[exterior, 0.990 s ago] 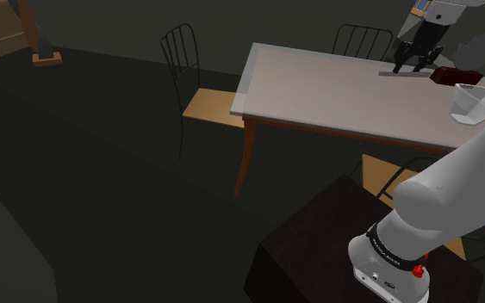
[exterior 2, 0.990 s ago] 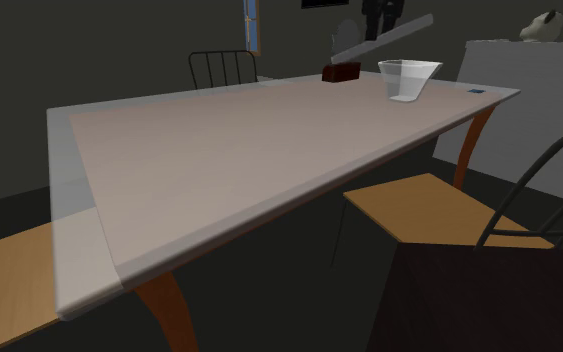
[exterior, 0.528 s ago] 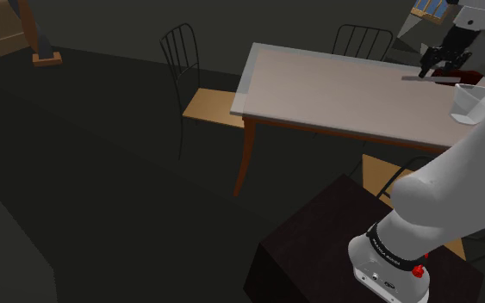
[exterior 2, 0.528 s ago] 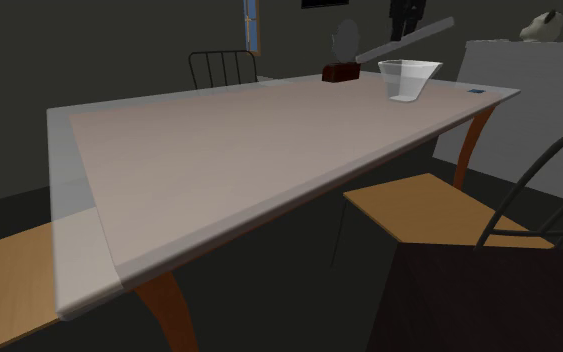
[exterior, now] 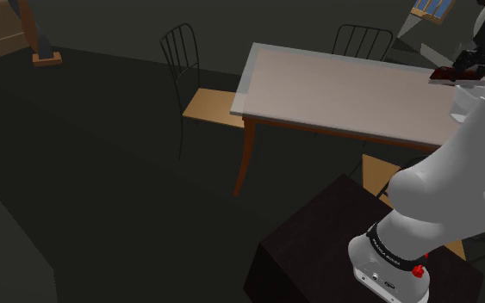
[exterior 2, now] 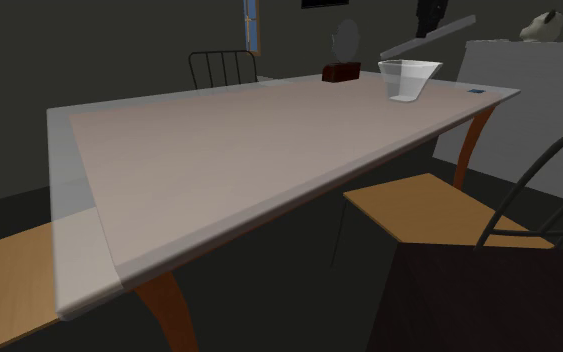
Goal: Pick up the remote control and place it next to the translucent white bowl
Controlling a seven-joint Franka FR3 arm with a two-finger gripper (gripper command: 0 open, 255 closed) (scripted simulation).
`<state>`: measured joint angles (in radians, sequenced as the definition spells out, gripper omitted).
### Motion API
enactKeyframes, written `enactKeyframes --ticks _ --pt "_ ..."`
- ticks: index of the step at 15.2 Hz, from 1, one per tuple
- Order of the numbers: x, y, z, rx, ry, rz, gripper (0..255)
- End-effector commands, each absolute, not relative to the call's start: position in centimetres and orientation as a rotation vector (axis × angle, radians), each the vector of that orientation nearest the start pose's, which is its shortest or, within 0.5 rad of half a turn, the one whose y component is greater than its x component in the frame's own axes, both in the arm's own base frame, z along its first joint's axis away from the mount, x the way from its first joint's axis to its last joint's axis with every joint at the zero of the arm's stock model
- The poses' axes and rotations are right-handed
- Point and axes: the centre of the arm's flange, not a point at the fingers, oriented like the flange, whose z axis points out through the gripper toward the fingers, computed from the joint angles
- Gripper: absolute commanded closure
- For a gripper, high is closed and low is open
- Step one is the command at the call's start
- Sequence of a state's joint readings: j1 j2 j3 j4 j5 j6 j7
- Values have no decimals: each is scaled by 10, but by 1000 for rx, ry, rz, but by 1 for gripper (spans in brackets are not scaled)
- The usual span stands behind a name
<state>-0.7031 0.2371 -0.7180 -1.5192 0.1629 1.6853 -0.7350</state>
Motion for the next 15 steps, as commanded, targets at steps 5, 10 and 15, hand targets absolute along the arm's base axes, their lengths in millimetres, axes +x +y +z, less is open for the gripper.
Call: enactKeyframes --ticks 5,10,15 --pt "100 -642 541 -2943 1058 -1 255" --pt "100 -642 515 -2943 1058 -1 255" --pt "100 -642 488 -2943 1058 -1 255"
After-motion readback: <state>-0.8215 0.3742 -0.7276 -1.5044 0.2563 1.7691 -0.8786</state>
